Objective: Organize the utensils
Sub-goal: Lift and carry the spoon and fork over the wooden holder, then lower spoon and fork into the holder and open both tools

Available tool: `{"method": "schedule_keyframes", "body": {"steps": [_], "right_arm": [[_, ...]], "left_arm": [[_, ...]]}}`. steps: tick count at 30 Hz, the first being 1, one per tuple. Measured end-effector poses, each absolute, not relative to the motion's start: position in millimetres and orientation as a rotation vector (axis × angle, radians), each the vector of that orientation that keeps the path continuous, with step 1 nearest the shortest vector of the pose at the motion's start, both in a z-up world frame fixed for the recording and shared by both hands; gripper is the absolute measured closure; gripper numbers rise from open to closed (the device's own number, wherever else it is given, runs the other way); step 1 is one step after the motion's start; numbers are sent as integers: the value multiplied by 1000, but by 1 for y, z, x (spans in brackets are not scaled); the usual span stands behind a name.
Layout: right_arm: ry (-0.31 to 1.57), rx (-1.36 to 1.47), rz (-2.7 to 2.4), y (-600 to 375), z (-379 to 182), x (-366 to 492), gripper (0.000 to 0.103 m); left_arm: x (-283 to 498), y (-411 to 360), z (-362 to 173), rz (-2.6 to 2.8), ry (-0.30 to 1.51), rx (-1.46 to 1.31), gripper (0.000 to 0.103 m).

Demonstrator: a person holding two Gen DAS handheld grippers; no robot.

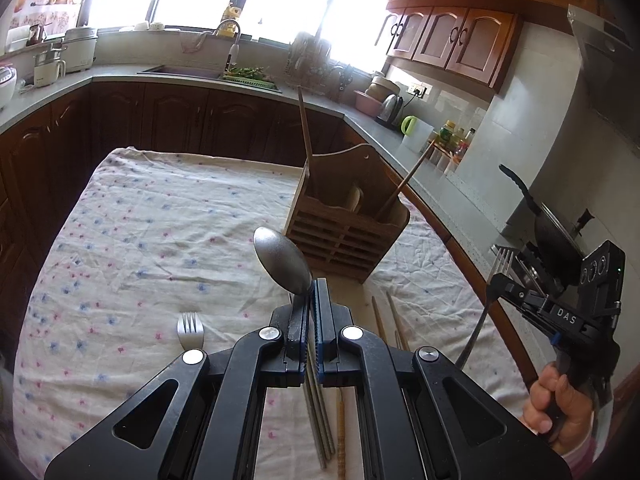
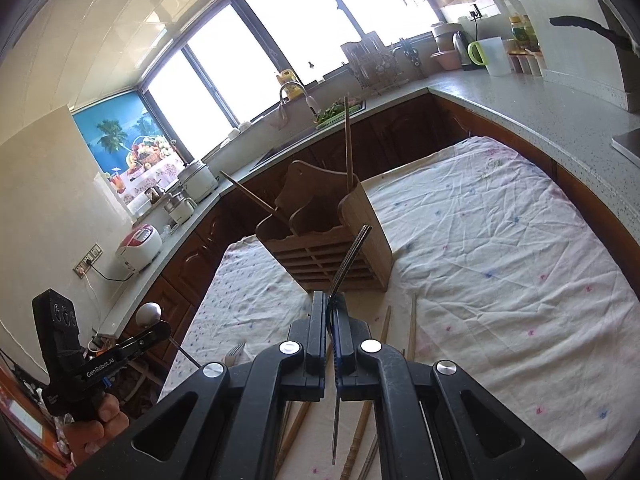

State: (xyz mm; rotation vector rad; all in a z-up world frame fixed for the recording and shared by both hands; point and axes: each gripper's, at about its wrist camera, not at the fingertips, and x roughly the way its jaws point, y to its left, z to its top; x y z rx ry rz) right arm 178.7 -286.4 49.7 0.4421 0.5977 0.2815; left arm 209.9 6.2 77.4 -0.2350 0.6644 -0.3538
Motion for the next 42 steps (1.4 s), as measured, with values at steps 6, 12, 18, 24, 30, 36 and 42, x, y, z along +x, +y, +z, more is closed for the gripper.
{"method": "schedule_keyframes", "body": {"steps": [6, 12, 18, 24, 30, 36, 42], "right_arm": [[517, 414, 277, -284, 73, 208, 100], [413, 391, 253, -280, 94, 242, 100], [319, 349, 236, -270, 109, 277, 100], [250, 266, 195, -253, 108, 300, 100], [252, 231, 154, -248, 84, 308, 100], [313, 247, 139, -253, 57, 313, 100], [368, 267, 150, -256, 40, 314, 99]], "left_arm": [[238, 4, 108, -339, 581, -223, 101], [271, -1, 134, -334, 500, -221, 101], [309, -11, 150, -303, 428, -205, 101], [349, -21, 144, -247, 392, -182, 101], [376, -28, 113, -226, 426, -187, 101], [383, -37, 87, -243, 465, -169, 101], [389, -50, 68, -286, 522, -139, 100]]}}
